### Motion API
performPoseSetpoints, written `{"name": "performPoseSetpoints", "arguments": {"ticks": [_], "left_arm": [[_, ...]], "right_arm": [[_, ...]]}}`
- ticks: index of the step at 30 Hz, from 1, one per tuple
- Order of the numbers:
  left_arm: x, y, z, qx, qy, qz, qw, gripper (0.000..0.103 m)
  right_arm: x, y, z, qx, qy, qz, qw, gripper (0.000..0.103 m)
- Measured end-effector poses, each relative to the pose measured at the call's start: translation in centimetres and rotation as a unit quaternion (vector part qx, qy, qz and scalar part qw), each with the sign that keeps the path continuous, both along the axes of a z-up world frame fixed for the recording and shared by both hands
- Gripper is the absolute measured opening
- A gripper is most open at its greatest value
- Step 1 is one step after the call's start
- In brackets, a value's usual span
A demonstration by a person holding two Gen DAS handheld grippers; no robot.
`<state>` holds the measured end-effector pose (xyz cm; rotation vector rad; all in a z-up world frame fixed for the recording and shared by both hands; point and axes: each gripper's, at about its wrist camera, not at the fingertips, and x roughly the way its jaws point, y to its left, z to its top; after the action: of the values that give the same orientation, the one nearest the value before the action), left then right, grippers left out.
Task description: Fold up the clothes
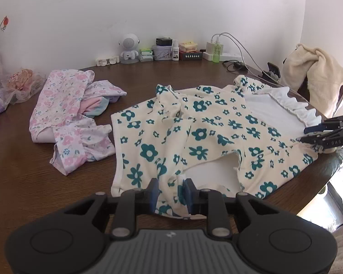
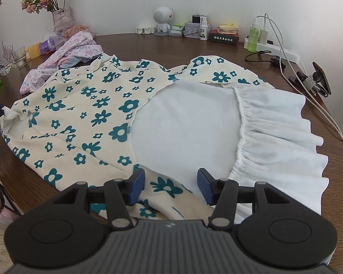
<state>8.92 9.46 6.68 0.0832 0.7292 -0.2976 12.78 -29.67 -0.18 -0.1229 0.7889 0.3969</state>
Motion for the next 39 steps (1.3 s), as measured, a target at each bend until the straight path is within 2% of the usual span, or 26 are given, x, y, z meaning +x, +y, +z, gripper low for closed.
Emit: {"name": "performPoseSetpoints", "arguments": {"ticks": [6, 9, 12, 14, 18, 19, 20, 21, 22, 24, 25, 27, 28, 30, 32, 33, 35, 37, 39], "left_arm": [[3.0, -1.9, 0.5, 0.023, -0.007, -0.038, 0.999, 0.031], [7.0, -1.9, -0.3, 0.064, -0.005, -0.011, 0.9978, 0.033], [11.3, -1.0, -1.1, 0.084, 0.005, 0.023, 0.9962, 0.037], [14.2, -0.6, -1.6, 0.086, 0.02, 0.041, 0.9952, 0.043], [18.3, -0.5, -3.5, 0.118, 0.062, 0.069, 0.9887, 0.043], [18.8, -0.5, -3.8, 0.121, 0.066, 0.07, 0.988, 0.04], [19.0, -0.4, -3.9, 0.111, 0.062, 0.063, 0.9899, 0.014], [19.2, -0.4, -3.8, 0.102, 0.061, 0.065, 0.9909, 0.005], [19.4, -0.4, -3.7, 0.093, 0.061, 0.069, 0.9915, 0.005], [19.6, -0.4, -3.5, 0.11, 0.038, 0.086, 0.9895, 0.004], [19.9, -0.1, -3.4, 0.105, 0.035, 0.099, 0.9889, 0.004], [20.9, 1.7, -3.4, 0.06, 0.051, 0.129, 0.9885, 0.005], [21.2, 2.3, -3.5, 0.047, 0.057, 0.139, 0.9876, 0.006], [21.3, 3.3, -3.6, 0.027, 0.066, 0.157, 0.985, 0.014], [20.6, 3.6, -3.0, 0.022, 0.048, 0.173, 0.9836, 0.033], [20.2, 3.7, -2.6, 0.02, 0.037, 0.18, 0.9827, 0.037], [18.7, 2.7, -1.4, 0.024, -0.01, 0.162, 0.9864, 0.038], [17.5, 1.0, -0.5, 0.022, -0.035, 0.096, 0.9945, 0.037], [16.7, -1.0, -0.2, 0.02, -0.022, 0.03, 0.9991, 0.033]], "right_arm": [[0.1, -0.1, -0.1, 0.001, -0.002, -0.001, 1.0, 0.052], [-0.1, 0.0, -0.1, 0.001, -0.004, -0.001, 1.0, 0.052], [-0.1, 0.0, -0.1, 0.001, -0.006, -0.002, 1.0, 0.052], [-0.2, 0.0, -0.1, 0.001, -0.007, -0.004, 1.0, 0.053], [-0.2, 0.1, -0.1, 0.0, -0.007, -0.007, 1.0, 0.053], [-0.2, 0.1, -0.2, 0.0, -0.006, -0.008, 1.0, 0.054], [-0.2, 0.0, -0.2, 0.0, -0.006, -0.008, 1.0, 0.054], [-0.1, 0.0, -0.1, -0.001, -0.005, -0.009, 1.0, 0.055], [-0.1, 0.1, -0.1, -0.001, -0.004, -0.009, 1.0, 0.056], [0.0, 0.1, -0.1, -0.003, -0.003, -0.009, 1.0, 0.056], [0.0, 0.1, -0.1, -0.004, -0.002, -0.01, 1.0, 0.057], [0.0, 0.1, -0.1, -0.006, -0.001, -0.008, 1.0, 0.057], [0.0, 0.1, -0.1, -0.006, 0.0, -0.008, 1.0, 0.057], [0.1, 0.1, -0.1, -0.006, 0.001, -0.009, 1.0, 0.057], [0.0, 0.1, -0.1, -0.006, 0.001, -0.01, 1.0, 0.058], [0.0, 0.1, -0.1, -0.006, 0.001, -0.011, 1.0, 0.058], [0.0, 0.1, -0.1, -0.006, 0.001, -0.012, 1.0, 0.059], [0.1, 0.1, -0.1, -0.006, 0.002, -0.013, 1.0, 0.059], [0.1, 0.1, -0.1, -0.006, 0.002, -0.013, 1.0, 0.06]]}}
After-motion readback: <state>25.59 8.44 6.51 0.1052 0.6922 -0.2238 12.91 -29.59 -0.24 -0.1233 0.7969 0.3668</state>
